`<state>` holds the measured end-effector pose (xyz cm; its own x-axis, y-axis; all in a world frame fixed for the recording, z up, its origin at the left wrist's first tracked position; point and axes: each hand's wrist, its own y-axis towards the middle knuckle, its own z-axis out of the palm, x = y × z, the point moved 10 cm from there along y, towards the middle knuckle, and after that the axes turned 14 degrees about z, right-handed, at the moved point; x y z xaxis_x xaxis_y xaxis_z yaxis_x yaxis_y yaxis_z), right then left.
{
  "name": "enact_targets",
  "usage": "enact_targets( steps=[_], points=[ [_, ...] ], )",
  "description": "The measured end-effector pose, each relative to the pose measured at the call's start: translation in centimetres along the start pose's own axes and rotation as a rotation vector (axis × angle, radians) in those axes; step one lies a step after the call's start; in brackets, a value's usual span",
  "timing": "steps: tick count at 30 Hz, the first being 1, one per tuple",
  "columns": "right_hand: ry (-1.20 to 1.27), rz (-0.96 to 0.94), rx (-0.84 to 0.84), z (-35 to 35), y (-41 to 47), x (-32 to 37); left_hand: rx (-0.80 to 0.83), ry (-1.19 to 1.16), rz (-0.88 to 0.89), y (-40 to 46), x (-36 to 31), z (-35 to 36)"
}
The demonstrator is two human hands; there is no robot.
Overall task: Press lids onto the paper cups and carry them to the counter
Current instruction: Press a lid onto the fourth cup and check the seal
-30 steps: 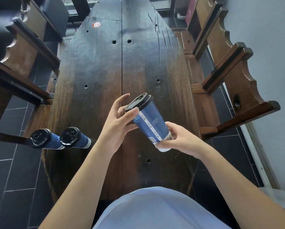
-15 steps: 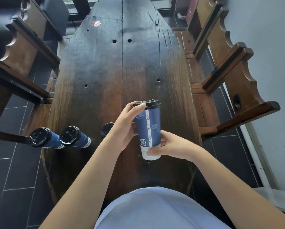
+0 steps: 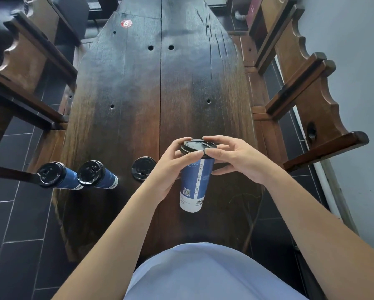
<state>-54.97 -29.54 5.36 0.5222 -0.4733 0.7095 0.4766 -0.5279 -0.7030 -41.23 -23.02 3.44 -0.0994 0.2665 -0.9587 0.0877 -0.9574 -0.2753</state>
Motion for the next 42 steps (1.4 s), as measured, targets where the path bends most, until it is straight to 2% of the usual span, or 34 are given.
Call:
enact_targets(
  steps=[4, 7, 14, 19, 42],
  points=[
    [-0.012, 0.053, -0.027, 0.2, 1.2, -1.9, 0.033, 0.056, -0.063, -0.1, 2.3, -0.4],
    [-0.216, 0.034, -0.082, 0.3, 2.1, -2.8, 0.073, 0.156, -0.102, -0.3, 3.8, -0.8],
    [-0.295, 0.001, -0.138, 1.0, 4.4, -5.0, 0.058, 0.404, -0.023, 0.3, 5.5, -1.6],
    [-0.298, 0.012, -0.173, 1.0, 5.7, -6.2, 0.053, 0.487, -0.003, 1.1, 6.9, -1.7],
    [-0.318, 0.14, -0.146, 1.5, 10.3, -10.3, 0.06, 0.505, -0.022, 3.4, 12.0, -2.3]
  ],
)
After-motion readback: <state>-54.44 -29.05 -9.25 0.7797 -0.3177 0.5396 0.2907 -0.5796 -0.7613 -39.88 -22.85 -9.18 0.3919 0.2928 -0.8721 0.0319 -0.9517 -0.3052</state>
